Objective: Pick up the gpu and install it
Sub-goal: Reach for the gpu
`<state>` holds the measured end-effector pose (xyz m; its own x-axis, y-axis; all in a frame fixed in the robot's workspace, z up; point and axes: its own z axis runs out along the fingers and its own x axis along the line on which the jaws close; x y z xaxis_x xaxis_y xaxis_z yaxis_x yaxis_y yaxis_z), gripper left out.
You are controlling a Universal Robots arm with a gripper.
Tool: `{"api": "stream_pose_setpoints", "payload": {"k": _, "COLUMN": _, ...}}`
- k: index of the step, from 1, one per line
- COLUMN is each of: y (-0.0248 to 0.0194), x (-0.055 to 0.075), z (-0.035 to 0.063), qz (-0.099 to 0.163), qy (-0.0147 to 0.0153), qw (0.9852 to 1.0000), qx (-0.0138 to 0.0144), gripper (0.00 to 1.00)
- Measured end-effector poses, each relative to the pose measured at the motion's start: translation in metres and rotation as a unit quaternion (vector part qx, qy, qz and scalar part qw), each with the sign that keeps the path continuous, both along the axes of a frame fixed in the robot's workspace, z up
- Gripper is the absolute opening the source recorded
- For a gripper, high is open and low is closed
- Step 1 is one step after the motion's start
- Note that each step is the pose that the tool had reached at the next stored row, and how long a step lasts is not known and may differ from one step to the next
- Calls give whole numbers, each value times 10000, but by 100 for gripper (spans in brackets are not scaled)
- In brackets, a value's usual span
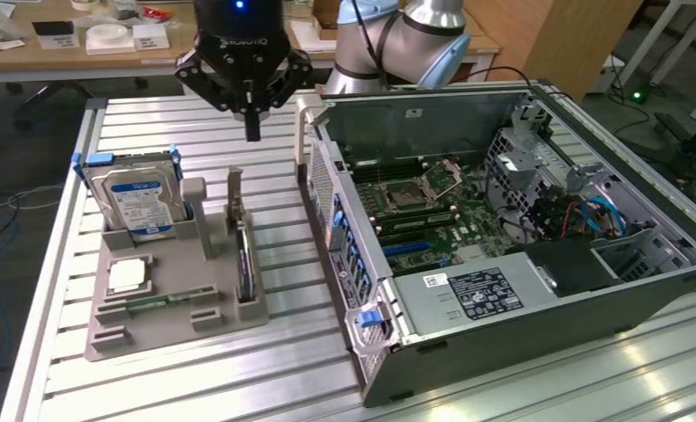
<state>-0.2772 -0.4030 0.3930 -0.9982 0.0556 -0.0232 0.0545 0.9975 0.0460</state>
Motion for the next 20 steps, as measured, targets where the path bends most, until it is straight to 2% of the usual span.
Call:
{"api": "stream_pose_setpoints", "payload": {"k": 16, "y": -173, "x": -261, "z": 0, "qz": 107, "qy": -1, "qw": 9999, "qx": 8, "gripper": 11}}
{"api": "stream_pose_setpoints", "payload": {"k": 20, "y": -179, "x": -271, "z": 0, "qz": 113, "qy": -1, "qw": 9999, "qx": 11, "gripper": 11}}
